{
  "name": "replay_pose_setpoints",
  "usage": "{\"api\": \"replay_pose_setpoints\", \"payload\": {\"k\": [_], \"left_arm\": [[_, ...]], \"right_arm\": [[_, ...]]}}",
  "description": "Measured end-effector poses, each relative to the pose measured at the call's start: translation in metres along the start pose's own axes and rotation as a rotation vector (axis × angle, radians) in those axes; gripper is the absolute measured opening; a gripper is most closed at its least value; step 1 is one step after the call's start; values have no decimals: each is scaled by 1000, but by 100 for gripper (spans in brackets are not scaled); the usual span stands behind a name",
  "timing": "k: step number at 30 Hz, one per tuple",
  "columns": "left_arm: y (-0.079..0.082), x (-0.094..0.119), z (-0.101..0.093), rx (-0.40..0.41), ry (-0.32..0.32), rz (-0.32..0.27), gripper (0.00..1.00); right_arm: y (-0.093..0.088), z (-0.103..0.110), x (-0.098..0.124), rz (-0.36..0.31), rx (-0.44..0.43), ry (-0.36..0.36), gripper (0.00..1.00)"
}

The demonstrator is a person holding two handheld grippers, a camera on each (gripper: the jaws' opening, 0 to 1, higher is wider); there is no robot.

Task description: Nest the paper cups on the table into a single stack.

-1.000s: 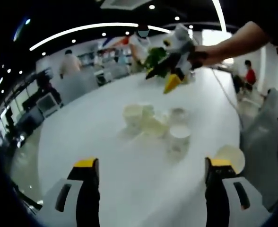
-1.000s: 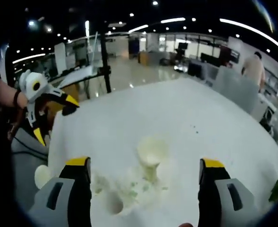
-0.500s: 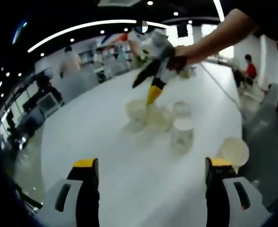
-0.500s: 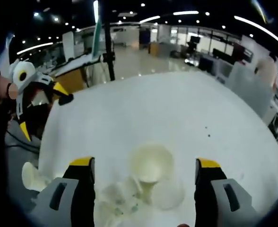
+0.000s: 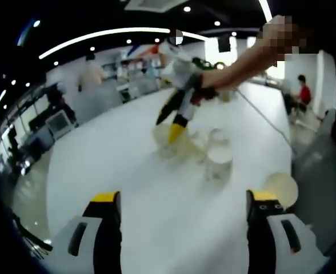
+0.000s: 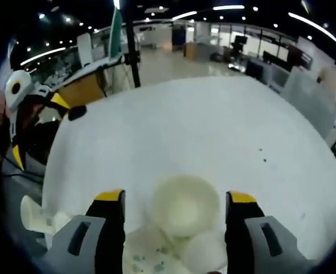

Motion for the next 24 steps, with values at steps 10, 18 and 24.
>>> {"api": "replay_pose_setpoints", "payload": {"k": [10,18,24], "left_arm": [[-3,3,5,41,11,-6,88],[-4,6,3,71,5,-11,86],[-5,7,5,64,10,0,85]], "right_arm": [[-2,-9,-6,36,6,-12,52],[1,-6,-8,39,24,-5,48],[5,-7,-8,24,35,0,46]]}}
Point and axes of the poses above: the point that each gripper's makers call its tool centre point, and the gripper's own axes: x roughly backward along the fingers, z roughly to its left, y roughly out of its top, the point moved 8 cm from there along x, roughly backward along the fingers
